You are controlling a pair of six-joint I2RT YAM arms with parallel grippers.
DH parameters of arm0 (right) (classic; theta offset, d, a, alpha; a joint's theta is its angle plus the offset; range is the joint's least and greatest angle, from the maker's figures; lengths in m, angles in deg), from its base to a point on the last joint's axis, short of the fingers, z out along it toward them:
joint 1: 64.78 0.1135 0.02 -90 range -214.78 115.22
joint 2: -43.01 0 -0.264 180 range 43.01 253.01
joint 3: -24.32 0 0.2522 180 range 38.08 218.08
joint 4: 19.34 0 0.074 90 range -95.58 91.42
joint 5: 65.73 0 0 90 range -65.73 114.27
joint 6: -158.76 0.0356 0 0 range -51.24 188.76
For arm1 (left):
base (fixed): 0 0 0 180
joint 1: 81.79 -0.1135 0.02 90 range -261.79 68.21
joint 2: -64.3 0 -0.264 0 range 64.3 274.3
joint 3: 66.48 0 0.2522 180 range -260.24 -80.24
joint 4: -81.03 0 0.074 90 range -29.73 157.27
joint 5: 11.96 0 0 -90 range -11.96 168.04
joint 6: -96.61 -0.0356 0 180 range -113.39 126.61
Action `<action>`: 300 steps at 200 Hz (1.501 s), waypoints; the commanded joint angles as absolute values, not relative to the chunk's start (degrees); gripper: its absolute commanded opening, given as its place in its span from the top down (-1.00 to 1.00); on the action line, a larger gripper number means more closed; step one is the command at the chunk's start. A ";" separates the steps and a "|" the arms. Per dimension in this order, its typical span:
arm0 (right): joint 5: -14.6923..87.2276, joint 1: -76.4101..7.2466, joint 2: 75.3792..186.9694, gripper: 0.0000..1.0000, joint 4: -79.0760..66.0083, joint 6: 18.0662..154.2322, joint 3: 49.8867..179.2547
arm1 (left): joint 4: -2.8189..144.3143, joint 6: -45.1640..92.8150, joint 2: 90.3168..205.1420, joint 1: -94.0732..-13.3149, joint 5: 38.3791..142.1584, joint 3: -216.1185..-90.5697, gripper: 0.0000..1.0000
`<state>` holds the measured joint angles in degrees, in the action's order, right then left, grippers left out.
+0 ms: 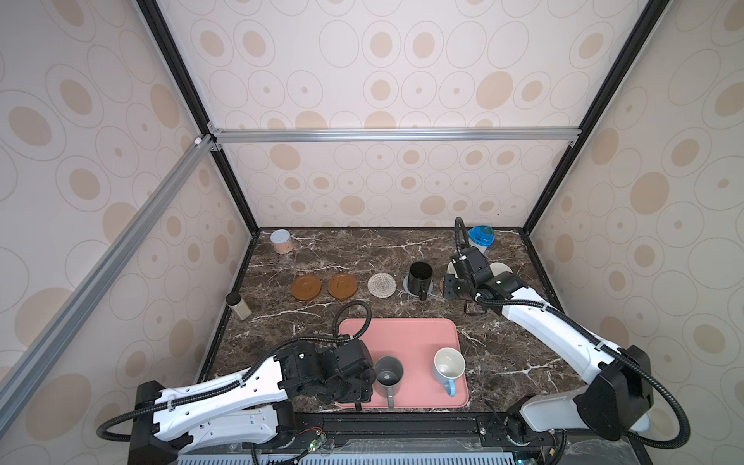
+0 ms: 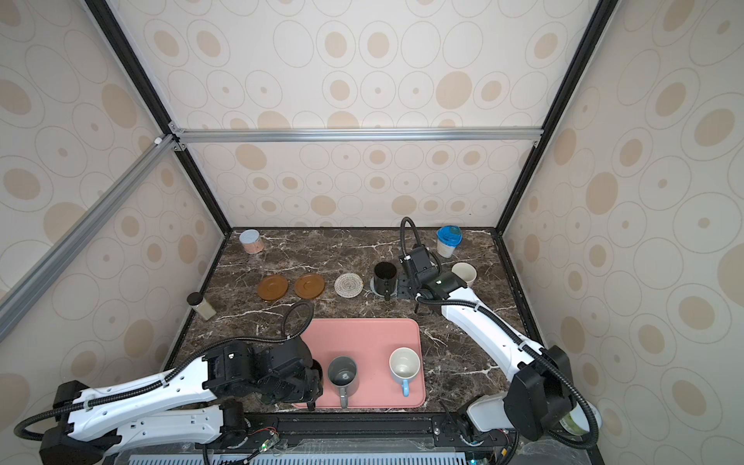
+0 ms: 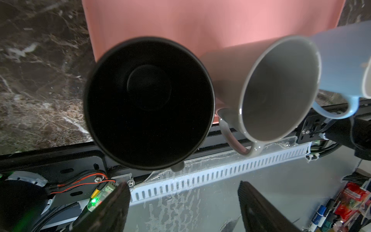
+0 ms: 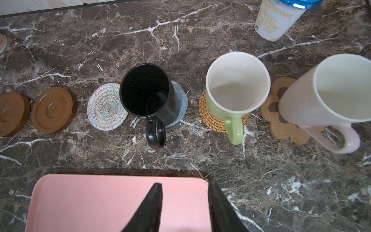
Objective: Place cups on coasters
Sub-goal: Pick up the cup from the tray.
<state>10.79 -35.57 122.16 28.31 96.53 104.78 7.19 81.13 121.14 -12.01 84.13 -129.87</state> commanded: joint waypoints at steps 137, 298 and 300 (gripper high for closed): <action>10.23 -36.75 118.20 0.17 28.87 97.68 101.81 | 15.45 83.95 125.30 -10.77 79.33 -123.36 -0.51; 11.65 -36.75 119.26 0.17 28.80 99.17 102.42 | 15.46 76.49 127.15 -15.48 75.14 -122.43 -0.21; 11.62 -36.68 119.27 0.17 28.81 99.13 102.48 | 15.45 76.42 127.10 -15.60 75.14 -122.43 -0.20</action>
<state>11.52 -36.36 119.28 28.28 98.30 102.33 15.83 78.31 126.93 -14.18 77.66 -122.35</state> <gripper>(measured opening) 0.415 0.614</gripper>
